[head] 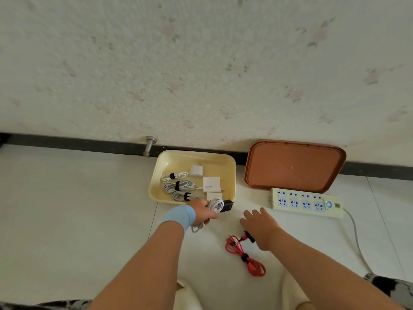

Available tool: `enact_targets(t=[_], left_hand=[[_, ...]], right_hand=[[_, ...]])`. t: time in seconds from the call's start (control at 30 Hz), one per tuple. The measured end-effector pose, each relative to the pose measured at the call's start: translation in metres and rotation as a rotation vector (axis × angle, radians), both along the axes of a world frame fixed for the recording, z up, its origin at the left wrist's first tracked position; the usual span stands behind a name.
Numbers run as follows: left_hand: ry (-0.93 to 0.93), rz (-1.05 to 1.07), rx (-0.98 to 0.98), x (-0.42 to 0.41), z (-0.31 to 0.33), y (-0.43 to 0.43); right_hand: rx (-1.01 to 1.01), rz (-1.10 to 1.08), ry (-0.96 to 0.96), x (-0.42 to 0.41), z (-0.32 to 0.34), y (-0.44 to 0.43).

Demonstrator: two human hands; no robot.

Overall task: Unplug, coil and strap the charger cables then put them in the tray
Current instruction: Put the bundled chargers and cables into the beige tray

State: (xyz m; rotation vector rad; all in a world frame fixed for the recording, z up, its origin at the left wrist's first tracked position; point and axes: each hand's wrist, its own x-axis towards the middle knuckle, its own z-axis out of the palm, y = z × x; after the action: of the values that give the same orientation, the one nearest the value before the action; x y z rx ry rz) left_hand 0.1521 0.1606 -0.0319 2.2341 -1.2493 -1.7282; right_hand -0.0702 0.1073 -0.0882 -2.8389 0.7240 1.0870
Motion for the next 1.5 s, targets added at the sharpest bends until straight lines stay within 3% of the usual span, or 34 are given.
enact_targets(t=[0.17, 0.33, 0.53, 0.63, 0.73, 0.97, 1.17, 1.27, 1.37, 1.43, 1.5], left_hand=[[0.002, 0.105, -0.102, 0.014, 0.02, -0.014], [-0.247, 0.256, -0.363, 0.039, 0.038, -0.019], [-0.511, 0.476, -0.609, 0.083, 0.061, -0.031], [-0.517, 0.452, -0.575, 0.099, 0.057, -0.035], [-0.49, 0.319, -0.507, 0.107, 0.041, -0.033], [-0.487, 0.209, -0.449, 0.113, 0.011, -0.028], [-0.476, 0.039, -0.431, 0.116, 0.009, -0.027], [-0.491, -0.084, -0.398, 0.117, 0.012, -0.03], [-0.555, -0.23, -0.401, 0.119, 0.017, -0.034], [-0.6, -0.284, -0.431, 0.121, 0.021, -0.037], [-0.657, -0.331, -0.456, 0.124, 0.021, -0.041]], right_hand=[[0.2, -0.02, -0.254, 0.019, 0.029, -0.011], [0.211, -0.075, -0.664, 0.054, 0.068, -0.033], [0.302, -0.55, -0.968, 0.089, 0.082, -0.065], [0.326, -0.762, -0.796, 0.104, 0.068, -0.076], [0.278, -0.756, -0.567, 0.117, 0.046, -0.077], [0.279, -0.736, -0.552, 0.135, 0.013, -0.073], [0.267, -0.883, -0.541, 0.141, 0.02, -0.079], [0.116, -0.796, -0.689, 0.146, 0.035, -0.081], [0.112, -0.525, -0.861, 0.15, 0.048, -0.082], [0.203, -0.402, -0.751, 0.156, 0.049, -0.084], [0.265, -0.422, -0.649, 0.162, 0.042, -0.089]])
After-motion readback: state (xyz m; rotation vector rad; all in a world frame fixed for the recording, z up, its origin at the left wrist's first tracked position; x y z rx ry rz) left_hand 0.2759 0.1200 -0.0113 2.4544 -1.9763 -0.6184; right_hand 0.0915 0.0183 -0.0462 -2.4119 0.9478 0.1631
